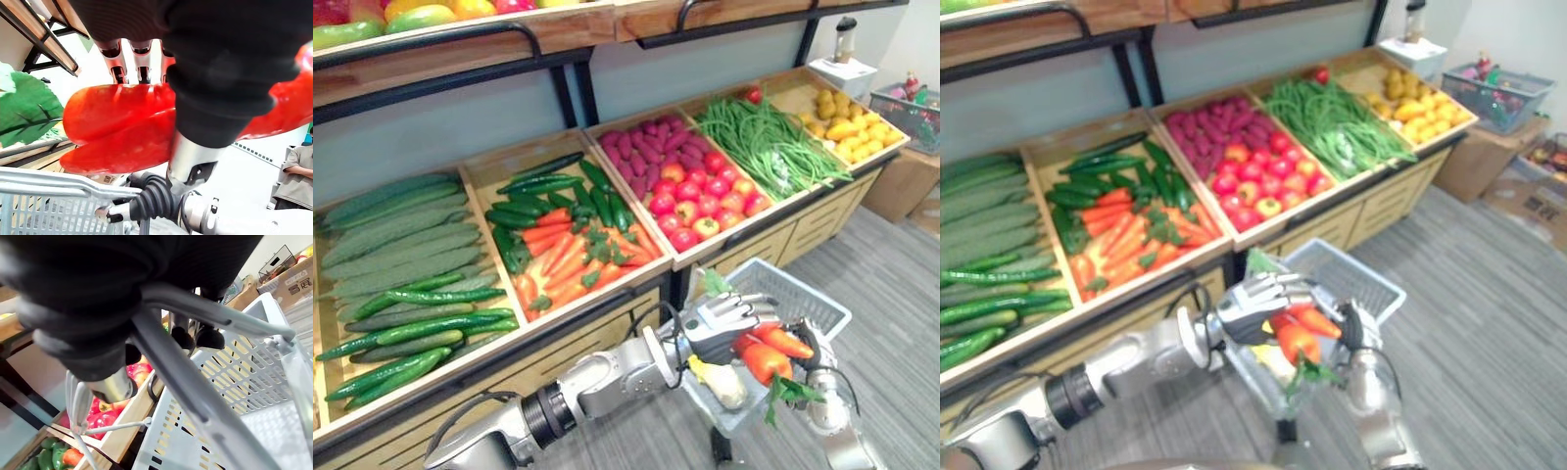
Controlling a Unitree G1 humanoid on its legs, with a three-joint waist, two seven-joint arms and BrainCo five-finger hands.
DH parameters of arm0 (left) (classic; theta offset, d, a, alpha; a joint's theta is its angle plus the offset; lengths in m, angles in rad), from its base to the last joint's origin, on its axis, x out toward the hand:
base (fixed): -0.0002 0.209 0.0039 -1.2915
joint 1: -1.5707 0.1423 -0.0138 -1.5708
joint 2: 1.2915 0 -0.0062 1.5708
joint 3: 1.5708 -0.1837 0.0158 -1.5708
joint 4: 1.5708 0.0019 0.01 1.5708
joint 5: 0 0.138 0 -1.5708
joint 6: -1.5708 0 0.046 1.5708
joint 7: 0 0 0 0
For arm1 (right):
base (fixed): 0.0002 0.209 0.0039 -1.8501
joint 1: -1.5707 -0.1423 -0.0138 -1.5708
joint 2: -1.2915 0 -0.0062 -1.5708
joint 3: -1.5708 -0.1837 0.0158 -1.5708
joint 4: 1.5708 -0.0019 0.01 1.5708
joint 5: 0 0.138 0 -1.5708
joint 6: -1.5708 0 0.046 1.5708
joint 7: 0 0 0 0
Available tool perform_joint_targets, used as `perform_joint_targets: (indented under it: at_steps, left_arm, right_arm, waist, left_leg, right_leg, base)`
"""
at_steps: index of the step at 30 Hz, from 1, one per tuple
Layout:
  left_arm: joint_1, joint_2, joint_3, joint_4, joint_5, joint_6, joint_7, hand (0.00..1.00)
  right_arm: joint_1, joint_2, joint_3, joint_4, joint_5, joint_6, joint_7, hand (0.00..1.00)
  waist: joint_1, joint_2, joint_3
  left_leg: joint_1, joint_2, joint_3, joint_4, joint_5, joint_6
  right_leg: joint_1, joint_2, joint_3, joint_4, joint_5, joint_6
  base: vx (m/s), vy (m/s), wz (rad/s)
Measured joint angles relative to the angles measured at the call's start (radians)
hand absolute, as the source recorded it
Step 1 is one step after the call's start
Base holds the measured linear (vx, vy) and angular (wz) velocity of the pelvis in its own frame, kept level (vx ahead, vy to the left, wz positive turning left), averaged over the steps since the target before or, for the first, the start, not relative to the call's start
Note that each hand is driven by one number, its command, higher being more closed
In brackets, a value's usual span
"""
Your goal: Pick vegetable in the basket
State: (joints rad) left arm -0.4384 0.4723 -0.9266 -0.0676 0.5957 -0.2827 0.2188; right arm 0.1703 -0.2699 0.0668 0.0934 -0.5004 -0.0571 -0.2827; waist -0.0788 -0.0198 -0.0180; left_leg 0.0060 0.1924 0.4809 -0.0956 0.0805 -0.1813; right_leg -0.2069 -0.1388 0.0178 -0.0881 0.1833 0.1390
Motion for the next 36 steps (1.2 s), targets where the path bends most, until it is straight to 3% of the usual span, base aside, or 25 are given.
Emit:
perform_joint_targets:
  at_steps: [8, 17, 26, 30, 31, 36]
  left_arm:
    - [0.018, -0.045, 0.031, 0.084, 0.017, 0.001, -0.006, 1.0]
    - [0.019, -0.095, 0.133, 0.299, 0.168, 0.012, 0.044, 1.0]
    - [0.02, -0.136, 0.198, 0.441, 0.251, 0.012, 0.068, 1.0]
    - [0.02, -0.146, 0.28, 0.539, 0.26, 0.055, 0.086, 1.0]
    - [0.02, -0.146, 0.296, 0.55, 0.281, 0.058, 0.089, 0.0]
    - [0.021, -0.148, 0.304, 0.569, 0.29, 0.07, 0.091, 0.0]
  right_arm:
    - [0.053, -0.009, 0.014, -0.16, 0.052, -0.04, 0.003, 1.0]
    - [0.072, -0.008, 0.026, -0.219, 0.089, -0.049, 0.007, 1.0]
    - [0.093, -0.008, 0.02, -0.236, 0.114, -0.049, 0.007, 1.0]
    - [0.102, -0.005, 0.023, -0.274, 0.136, -0.049, 0.01, 1.0]
    - [0.108, -0.005, 0.022, -0.287, 0.148, -0.05, 0.01, 1.0]
    - [0.108, -0.003, 0.02, -0.295, 0.149, -0.052, 0.009, 1.0]
  waist:
    - [-0.001, 0.028, -0.018]
    - [-0.001, 0.027, -0.017]
    - [-0.011, 0.024, -0.015]
    - [-0.024, 0.023, -0.012]
    - [-0.025, 0.023, -0.011]
    - [-0.025, 0.021, 0.005]
  left_leg:
    - [0.006, 0.012, 0.013, 0.0, -0.01, -0.009]
    - [0.013, 0.008, 0.023, 0.0, -0.02, -0.01]
    - [0.015, 0.007, 0.028, 0.0, -0.028, -0.011]
    - [0.015, 0.007, 0.028, 0.0, -0.03, -0.013]
    - [0.015, 0.007, 0.028, 0.0, -0.03, -0.014]
    - [0.015, 0.007, 0.027, 0.0, -0.031, -0.014]
  right_leg:
    - [0.001, 0.015, 0.007, -0.007, -0.003, -0.005]
    - [0.003, 0.011, 0.017, -0.014, 0.001, -0.001]
    - [0.003, 0.012, 0.022, -0.016, 0.002, -0.006]
    - [0.003, 0.012, 0.022, -0.016, 0.002, -0.008]
    - [0.003, 0.012, 0.022, -0.016, 0.001, -0.008]
    - [0.002, 0.011, 0.022, -0.016, -0.003, -0.012]
  base:
    - [0.04, 0.014, -0.06]
    - [0.02, 0.018, -0.03]
    - [0.02, 0.013, -0.02]
    - [0.0, 0.0, 0.0]
    - [0.0, 0.0, 0.0]
    - [0.0, 0.0, 0.0]
